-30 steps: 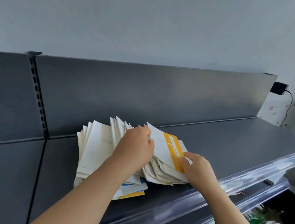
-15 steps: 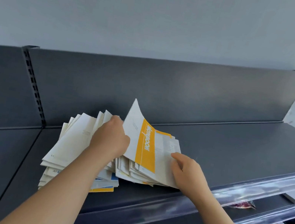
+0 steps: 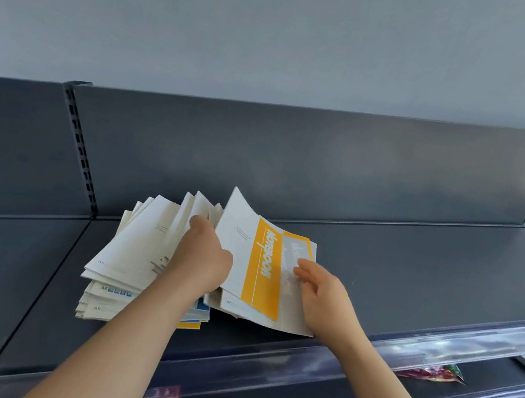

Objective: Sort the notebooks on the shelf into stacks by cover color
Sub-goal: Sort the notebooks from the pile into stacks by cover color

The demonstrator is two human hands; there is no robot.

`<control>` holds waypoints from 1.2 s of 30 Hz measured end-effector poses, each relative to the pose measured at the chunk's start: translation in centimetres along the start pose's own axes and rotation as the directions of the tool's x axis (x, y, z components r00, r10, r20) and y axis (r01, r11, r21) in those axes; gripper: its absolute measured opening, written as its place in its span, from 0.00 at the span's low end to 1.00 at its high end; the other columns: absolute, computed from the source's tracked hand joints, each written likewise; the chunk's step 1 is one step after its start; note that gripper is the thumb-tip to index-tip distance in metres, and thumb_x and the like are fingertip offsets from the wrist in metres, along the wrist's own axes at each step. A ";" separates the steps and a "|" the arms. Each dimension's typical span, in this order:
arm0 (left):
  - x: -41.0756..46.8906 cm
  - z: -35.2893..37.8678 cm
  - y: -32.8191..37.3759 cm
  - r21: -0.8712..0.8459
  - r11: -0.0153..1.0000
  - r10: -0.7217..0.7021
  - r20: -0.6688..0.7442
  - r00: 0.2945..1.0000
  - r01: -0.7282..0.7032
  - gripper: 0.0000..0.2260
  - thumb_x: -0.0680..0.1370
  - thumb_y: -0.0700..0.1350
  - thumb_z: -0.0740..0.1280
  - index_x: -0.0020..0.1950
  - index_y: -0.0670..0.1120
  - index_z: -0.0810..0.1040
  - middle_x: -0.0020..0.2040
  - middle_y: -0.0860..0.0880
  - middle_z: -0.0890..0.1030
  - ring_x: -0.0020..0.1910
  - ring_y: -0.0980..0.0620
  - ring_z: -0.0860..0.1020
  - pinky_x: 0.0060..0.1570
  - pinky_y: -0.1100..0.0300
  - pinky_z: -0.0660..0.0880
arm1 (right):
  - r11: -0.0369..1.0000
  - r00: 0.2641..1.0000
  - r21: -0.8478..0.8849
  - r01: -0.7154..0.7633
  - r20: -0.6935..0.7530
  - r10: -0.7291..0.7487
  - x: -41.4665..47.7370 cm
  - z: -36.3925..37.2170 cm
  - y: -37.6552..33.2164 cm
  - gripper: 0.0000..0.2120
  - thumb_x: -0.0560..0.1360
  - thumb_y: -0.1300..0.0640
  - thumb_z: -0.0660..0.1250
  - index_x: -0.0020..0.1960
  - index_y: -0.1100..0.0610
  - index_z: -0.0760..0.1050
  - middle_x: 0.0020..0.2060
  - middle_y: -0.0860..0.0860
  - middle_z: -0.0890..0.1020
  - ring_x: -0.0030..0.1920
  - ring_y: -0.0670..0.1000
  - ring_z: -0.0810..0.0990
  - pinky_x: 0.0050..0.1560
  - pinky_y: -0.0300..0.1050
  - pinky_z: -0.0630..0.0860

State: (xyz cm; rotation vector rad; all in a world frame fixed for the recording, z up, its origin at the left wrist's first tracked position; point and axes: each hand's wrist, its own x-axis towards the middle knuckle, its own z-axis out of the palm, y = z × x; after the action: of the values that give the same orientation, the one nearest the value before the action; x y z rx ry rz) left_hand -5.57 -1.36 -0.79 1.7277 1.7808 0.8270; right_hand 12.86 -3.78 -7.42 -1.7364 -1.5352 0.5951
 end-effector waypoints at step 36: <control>-1.7 -1.0 -0.8 -0.066 0.997 0.024 -0.066 0.998 -0.028 0.12 0.78 0.36 0.64 0.58 0.46 0.67 0.54 0.50 0.74 0.48 0.53 0.74 0.29 0.67 0.70 | 0.987 0.989 0.058 -0.147 0.014 0.147 -0.2 0.3 0.2 0.20 0.80 0.62 0.51 0.71 0.54 0.66 0.61 0.52 0.72 0.55 0.53 0.73 0.47 0.42 0.74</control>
State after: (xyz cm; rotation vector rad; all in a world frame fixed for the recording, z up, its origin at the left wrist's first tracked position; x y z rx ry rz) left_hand -6.76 -3.15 -0.75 1.7021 1.7555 0.9536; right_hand 12.73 -3.96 -7.75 -1.8143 -1.3900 0.7163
